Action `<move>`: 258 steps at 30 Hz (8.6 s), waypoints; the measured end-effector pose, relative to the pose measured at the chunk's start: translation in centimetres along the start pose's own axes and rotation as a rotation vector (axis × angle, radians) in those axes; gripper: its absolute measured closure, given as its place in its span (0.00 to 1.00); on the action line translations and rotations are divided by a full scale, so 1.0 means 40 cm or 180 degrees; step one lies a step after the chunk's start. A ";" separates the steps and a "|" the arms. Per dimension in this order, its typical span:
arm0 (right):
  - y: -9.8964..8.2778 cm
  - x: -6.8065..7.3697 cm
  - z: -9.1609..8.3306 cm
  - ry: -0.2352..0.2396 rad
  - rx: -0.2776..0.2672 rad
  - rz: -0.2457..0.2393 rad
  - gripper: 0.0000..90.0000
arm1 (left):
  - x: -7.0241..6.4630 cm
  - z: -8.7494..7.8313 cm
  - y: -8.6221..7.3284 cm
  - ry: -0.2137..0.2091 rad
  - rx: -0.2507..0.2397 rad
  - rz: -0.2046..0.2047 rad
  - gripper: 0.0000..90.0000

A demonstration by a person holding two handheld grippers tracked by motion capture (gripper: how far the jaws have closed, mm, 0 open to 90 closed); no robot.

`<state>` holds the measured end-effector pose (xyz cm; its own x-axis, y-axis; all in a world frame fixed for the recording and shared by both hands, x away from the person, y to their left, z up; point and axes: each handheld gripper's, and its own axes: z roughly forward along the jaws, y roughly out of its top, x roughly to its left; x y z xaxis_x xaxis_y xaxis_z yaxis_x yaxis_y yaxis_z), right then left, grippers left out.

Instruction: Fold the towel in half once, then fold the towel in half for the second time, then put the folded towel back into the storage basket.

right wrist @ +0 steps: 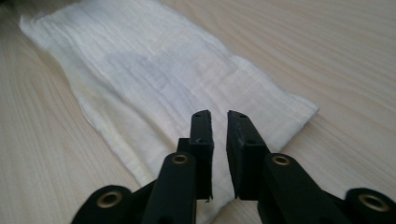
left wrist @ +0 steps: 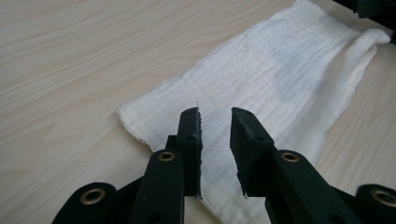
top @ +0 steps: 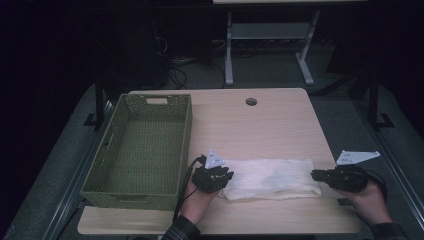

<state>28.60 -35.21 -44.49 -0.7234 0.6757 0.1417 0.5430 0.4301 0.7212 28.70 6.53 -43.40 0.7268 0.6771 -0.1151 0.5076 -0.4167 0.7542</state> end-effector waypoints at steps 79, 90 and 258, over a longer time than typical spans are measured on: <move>0.024 -0.096 0.097 -0.0244 0.0201 0.0085 0.95 | 0.111 0.116 0.051 0.0506 0.0382 0.0056 0.59; 0.026 -0.088 0.098 -0.0293 0.0212 0.0013 0.96 | 0.113 0.136 0.036 0.0359 0.0427 0.0005 0.83; 0.233 -0.128 0.291 -0.0254 0.0372 -0.0206 1.00 | 0.006 0.070 0.009 -0.0187 0.0199 0.0371 0.42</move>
<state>42.33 -27.69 -46.42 -0.7249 0.6877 0.0399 0.5456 0.5379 0.6426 30.35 4.85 -44.96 0.8076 0.5858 -0.0681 0.4444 -0.5287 0.7232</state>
